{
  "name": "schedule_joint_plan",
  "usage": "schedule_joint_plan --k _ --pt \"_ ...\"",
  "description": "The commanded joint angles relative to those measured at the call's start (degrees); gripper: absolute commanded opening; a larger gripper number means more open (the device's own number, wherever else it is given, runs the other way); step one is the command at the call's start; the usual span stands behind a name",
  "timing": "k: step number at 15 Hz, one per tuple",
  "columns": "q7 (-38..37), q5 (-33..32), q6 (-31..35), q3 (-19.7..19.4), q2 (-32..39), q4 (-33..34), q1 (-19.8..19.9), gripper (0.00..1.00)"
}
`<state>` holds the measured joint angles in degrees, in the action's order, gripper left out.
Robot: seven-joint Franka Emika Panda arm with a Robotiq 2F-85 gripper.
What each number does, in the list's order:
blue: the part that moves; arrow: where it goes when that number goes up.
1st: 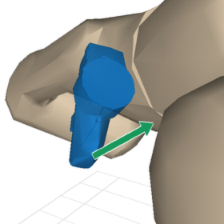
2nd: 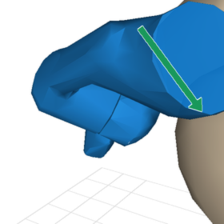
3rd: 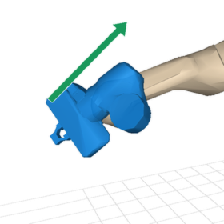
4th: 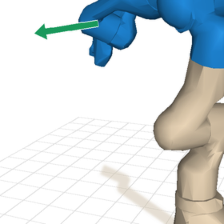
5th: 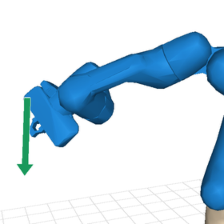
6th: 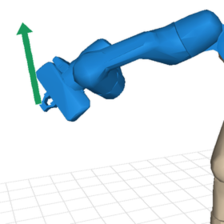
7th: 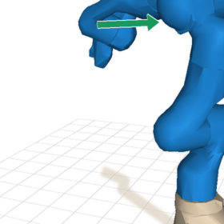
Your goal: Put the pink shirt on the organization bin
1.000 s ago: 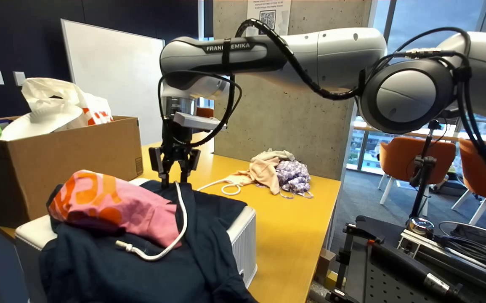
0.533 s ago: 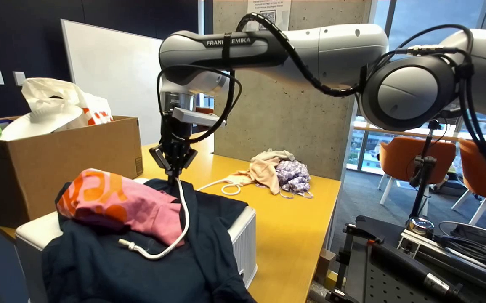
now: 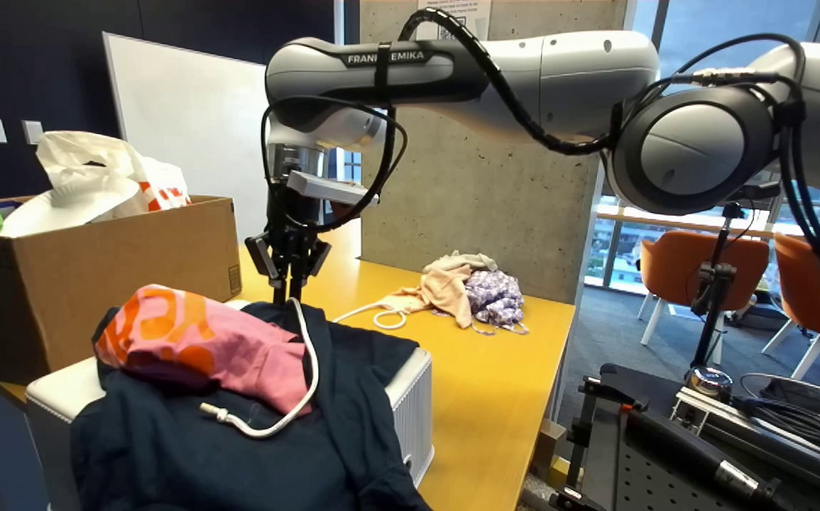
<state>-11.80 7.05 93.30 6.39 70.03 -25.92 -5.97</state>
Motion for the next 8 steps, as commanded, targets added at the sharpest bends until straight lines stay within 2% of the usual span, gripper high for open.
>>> schedule_joint_plan --k 1,2,3,4,7,8 --pt "-0.56 0.22 -0.59 -0.51 -1.05 -0.67 -0.14 0.56" --pt "-0.58 0.23 -0.70 -0.51 -1.05 -0.58 -0.17 0.15" --pt "-0.64 0.31 -0.79 -0.47 -1.04 -0.61 -0.09 0.20" --pt "-0.65 0.34 -0.82 -0.45 -1.04 -0.61 -0.05 0.20" --pt "-0.62 0.28 -0.88 -0.48 -1.14 -0.57 -0.12 0.00" --pt "-0.62 0.26 -0.88 -0.50 -1.11 -0.59 -0.13 0.00"
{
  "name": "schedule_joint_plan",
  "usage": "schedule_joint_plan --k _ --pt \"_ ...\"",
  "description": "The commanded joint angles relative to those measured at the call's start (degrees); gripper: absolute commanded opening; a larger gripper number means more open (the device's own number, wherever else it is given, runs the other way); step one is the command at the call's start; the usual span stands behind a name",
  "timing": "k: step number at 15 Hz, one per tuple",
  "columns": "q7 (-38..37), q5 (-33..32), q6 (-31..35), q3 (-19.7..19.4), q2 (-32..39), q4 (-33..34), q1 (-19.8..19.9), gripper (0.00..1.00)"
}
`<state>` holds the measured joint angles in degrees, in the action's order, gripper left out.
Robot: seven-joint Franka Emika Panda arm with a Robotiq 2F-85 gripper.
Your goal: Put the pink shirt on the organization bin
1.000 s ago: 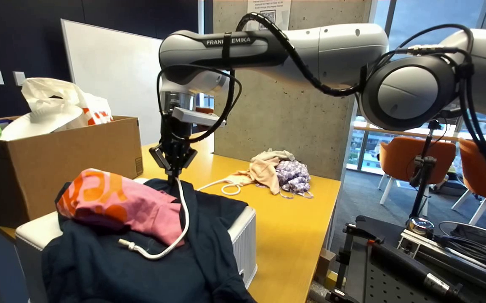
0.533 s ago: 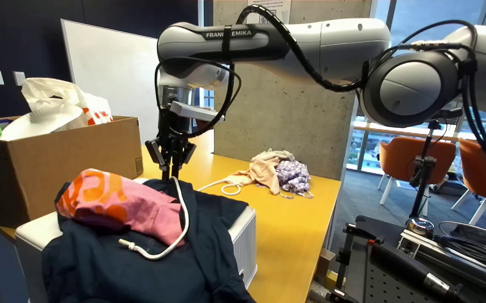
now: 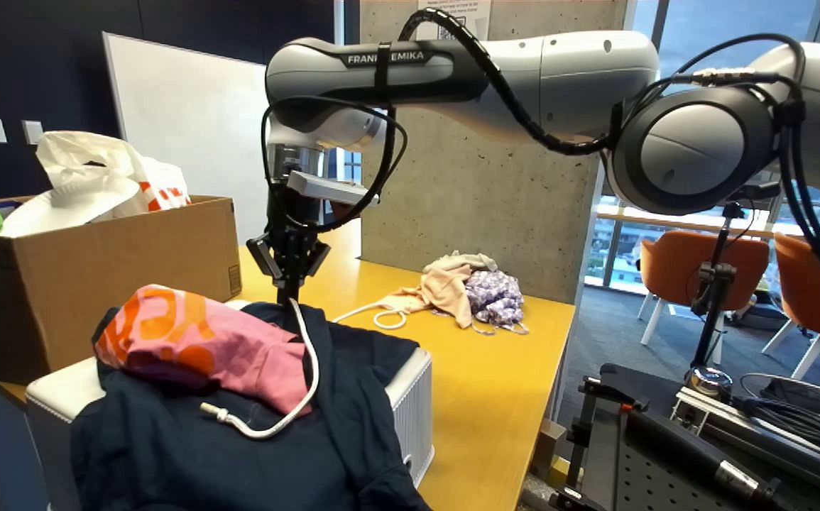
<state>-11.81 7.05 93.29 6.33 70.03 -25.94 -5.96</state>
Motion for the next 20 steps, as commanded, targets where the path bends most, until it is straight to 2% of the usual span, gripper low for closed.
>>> schedule_joint_plan --k 1,10,14,20 --pt "-0.64 0.26 -0.89 -0.44 -1.09 -0.59 -0.13 0.00" --pt "-1.04 -0.12 0.00 -0.91 -6.20 0.29 -0.30 0.01" --pt "-1.38 -2.56 0.51 -4.01 -9.75 0.85 1.80 0.01" --pt "-2.59 -7.69 0.42 -10.01 -14.89 1.47 7.75 0.01"
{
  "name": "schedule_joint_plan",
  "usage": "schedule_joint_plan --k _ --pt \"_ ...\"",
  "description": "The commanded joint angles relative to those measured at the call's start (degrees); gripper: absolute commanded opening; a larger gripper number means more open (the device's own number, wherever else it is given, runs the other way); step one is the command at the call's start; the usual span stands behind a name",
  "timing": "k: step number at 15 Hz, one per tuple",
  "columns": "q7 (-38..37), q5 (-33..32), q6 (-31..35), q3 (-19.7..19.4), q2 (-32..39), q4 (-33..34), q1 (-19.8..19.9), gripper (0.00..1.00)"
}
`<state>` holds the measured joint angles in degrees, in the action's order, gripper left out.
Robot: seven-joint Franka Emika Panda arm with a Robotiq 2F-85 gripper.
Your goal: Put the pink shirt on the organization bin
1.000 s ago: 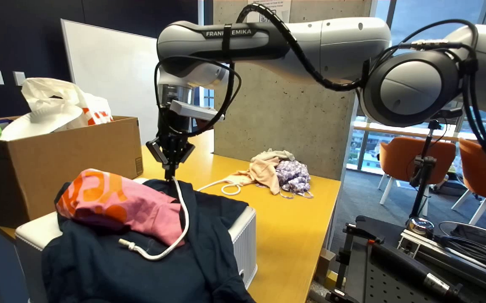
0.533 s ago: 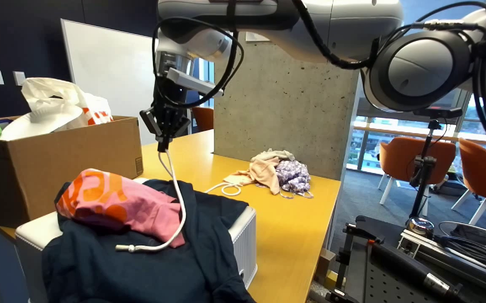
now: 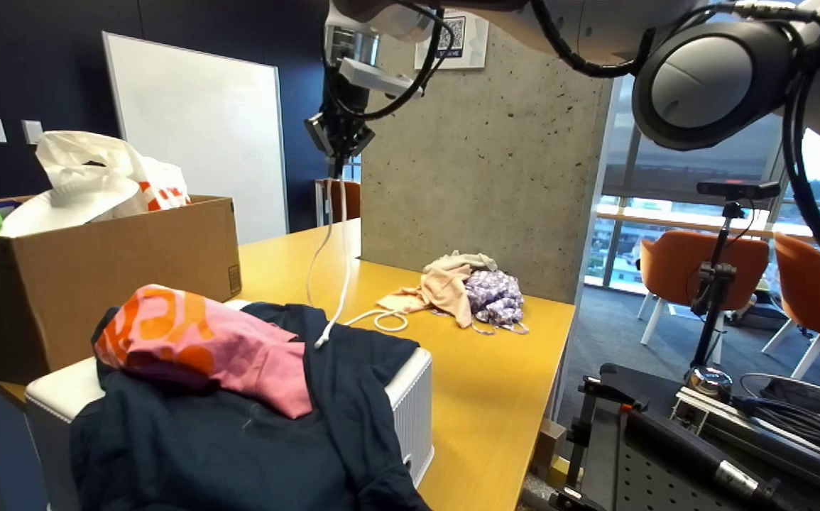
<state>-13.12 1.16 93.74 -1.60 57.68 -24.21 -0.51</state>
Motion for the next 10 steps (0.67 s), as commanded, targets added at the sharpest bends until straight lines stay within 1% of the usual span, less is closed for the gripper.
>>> schedule_joint_plan --k 1,4,6,7,8,9,10 --pt "-1.52 -2.21 0.08 -2.73 -3.12 -0.27 3.57 0.01" --pt "-1.90 -3.08 0.14 -4.06 -3.03 -1.15 6.80 0.01" --pt "-2.07 -3.11 -0.46 -4.38 -2.12 -2.31 7.88 0.01" --pt "-2.36 -2.86 0.00 -4.31 -1.35 -2.94 8.21 0.29" --pt "-2.39 -2.89 -1.62 -4.39 0.11 -1.21 8.47 0.29" --pt "-2.60 -2.74 -3.77 -4.28 2.55 2.66 8.62 0.36" --pt "-2.77 -2.59 -4.69 -4.13 2.71 2.87 8.48 0.43"
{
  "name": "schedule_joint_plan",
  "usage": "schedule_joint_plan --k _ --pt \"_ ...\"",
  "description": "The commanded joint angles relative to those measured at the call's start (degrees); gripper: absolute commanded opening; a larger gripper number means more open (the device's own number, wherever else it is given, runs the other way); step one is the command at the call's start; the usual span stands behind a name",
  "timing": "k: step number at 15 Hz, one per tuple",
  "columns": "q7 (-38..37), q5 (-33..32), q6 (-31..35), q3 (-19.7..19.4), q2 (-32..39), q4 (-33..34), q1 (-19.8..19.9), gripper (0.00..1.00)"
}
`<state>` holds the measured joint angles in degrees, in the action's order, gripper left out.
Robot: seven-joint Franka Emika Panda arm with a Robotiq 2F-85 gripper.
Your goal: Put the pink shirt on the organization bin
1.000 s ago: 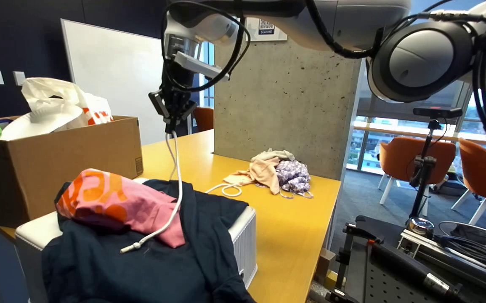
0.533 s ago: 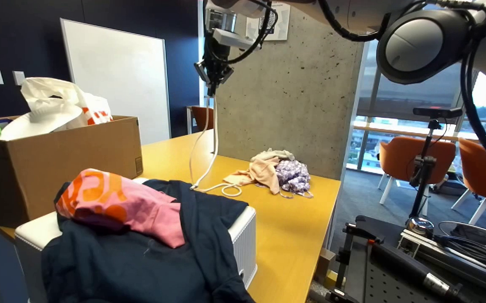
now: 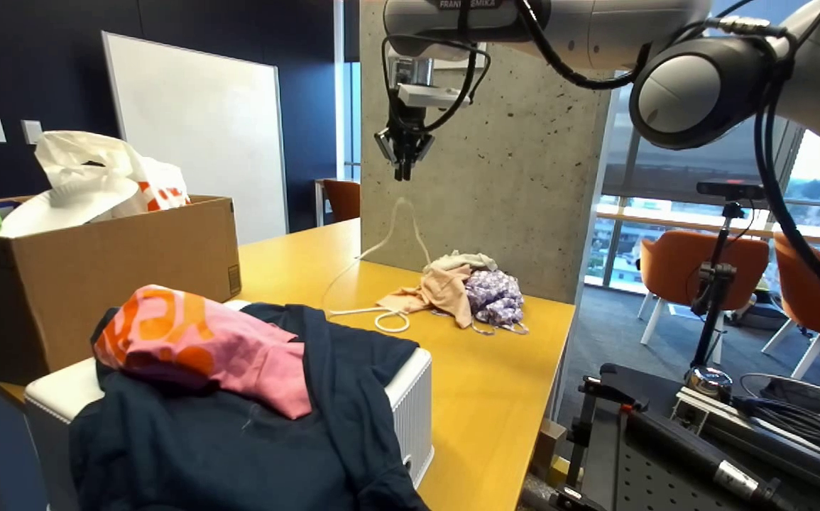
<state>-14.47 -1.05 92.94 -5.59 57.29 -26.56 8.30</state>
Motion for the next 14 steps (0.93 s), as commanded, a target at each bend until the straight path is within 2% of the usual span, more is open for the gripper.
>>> schedule_joint_plan --k 1,3,6,8,14 --pt "-1.62 -0.44 -2.59 -0.11 0.05 -0.11 -0.82 0.51" --pt "-1.95 -0.22 -4.21 0.21 -0.40 0.18 -1.64 0.64" --pt "-0.99 0.76 -9.71 1.51 -2.93 -0.76 -3.33 0.87" --pt "-0.34 0.85 -14.17 2.04 -4.65 -0.90 -4.54 0.99" --pt "1.66 1.54 -29.22 4.28 -9.45 -0.81 -8.36 1.00"
